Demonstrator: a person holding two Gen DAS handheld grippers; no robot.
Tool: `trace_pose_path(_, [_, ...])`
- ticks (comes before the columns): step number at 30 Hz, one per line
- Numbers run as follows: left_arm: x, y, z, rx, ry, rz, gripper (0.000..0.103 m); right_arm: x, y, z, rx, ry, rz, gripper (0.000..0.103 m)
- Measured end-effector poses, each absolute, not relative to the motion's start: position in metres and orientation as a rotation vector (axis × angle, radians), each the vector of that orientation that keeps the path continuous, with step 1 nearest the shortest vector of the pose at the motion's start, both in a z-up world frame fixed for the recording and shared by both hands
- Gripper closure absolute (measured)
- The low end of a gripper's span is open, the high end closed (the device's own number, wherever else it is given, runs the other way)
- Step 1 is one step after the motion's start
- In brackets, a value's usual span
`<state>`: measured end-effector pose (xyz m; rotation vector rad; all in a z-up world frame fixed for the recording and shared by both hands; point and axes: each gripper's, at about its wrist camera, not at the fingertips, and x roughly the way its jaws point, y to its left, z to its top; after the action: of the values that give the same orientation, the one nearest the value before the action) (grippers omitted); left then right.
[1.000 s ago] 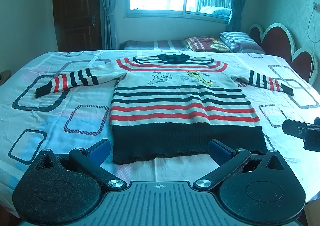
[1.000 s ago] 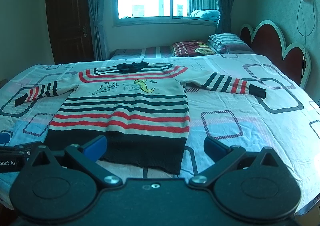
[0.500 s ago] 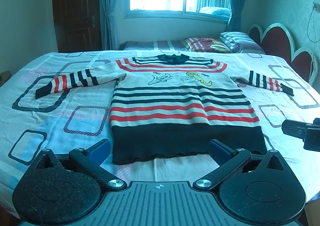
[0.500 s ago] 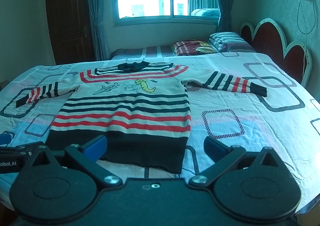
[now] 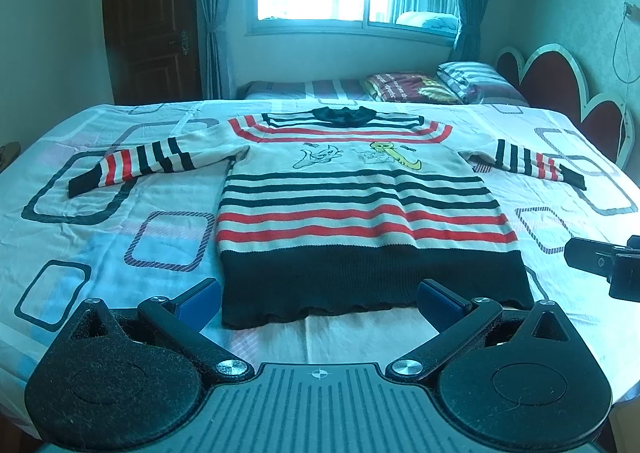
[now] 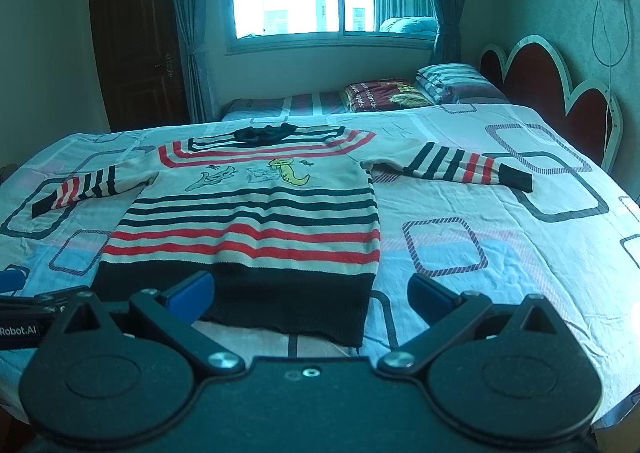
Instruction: Fold small clothes
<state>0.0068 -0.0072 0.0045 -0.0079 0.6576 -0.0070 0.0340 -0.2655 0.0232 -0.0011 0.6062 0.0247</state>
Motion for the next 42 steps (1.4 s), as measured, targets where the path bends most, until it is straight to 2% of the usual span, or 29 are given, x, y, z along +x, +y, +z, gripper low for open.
trace_pose_path(42, [0.0057,-0.0006,0.0043,-0.001,0.663,-0.030,0.000,0.0266,-0.2657,0.0247,0.041,0.584,0.030,0.000])
